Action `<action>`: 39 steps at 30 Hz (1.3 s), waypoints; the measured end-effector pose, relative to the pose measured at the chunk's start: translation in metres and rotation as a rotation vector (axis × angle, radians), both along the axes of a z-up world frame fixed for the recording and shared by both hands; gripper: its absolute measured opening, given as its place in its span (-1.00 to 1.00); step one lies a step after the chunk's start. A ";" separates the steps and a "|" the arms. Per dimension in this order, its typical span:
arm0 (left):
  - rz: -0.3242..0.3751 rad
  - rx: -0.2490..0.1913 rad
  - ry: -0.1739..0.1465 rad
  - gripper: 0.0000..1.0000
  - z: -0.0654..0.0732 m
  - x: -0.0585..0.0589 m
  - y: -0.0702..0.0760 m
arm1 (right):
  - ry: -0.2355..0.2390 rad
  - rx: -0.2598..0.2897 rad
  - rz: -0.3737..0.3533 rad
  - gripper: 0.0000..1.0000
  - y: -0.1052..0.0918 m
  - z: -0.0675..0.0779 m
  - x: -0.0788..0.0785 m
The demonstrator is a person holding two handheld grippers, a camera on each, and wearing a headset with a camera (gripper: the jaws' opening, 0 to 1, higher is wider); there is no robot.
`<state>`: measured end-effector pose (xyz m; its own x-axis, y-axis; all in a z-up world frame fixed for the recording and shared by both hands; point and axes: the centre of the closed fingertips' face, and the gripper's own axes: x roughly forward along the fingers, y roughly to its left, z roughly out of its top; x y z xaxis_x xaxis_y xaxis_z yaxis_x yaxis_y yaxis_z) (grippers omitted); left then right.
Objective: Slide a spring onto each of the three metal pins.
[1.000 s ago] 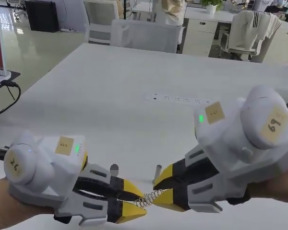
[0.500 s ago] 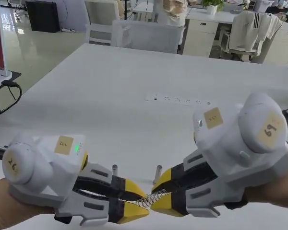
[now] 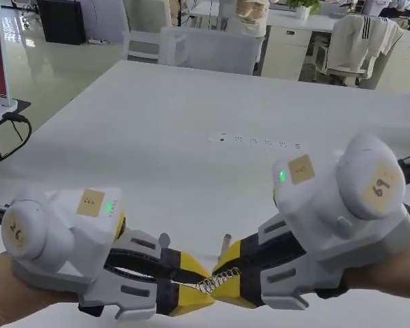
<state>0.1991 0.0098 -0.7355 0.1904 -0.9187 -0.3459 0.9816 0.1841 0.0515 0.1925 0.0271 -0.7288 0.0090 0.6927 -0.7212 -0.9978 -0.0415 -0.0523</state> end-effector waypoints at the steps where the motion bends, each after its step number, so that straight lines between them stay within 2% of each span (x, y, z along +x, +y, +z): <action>1: -0.001 0.001 0.000 -0.97 0.000 0.000 0.000 | 0.003 0.001 0.001 -0.81 0.000 0.000 0.000; 6: -0.004 0.015 -0.001 -0.96 -0.003 -0.001 -0.001 | 0.019 -0.015 -0.006 -0.82 0.001 -0.003 -0.002; 12: 0.011 0.009 -0.004 -0.95 -0.003 0.002 -0.001 | 0.015 -0.033 -0.012 -0.82 0.000 -0.003 0.001; 17: 0.018 0.012 0.020 -0.91 -0.005 0.002 -0.001 | 0.018 -0.045 -0.005 -0.82 0.000 -0.003 0.000; 19: 0.028 0.031 0.027 -0.84 -0.009 0.003 0.001 | 0.016 -0.045 -0.005 -0.82 0.000 -0.003 0.001; 25: 0.049 0.031 0.054 -0.67 -0.013 0.006 0.005 | 0.015 -0.060 -0.017 -0.82 -0.006 -0.003 0.004; 30: 0.077 0.043 0.073 -0.55 -0.022 0.010 0.014 | 0.005 -0.076 -0.039 -0.82 -0.014 -0.004 0.010; 36: 0.127 0.031 0.075 -0.40 -0.020 0.018 0.027 | 0.003 -0.092 -0.054 -0.82 -0.021 -0.006 0.014; 39: 0.154 0.022 0.067 -0.39 -0.018 0.022 0.036 | 0.002 -0.098 -0.063 -0.82 -0.025 -0.005 0.016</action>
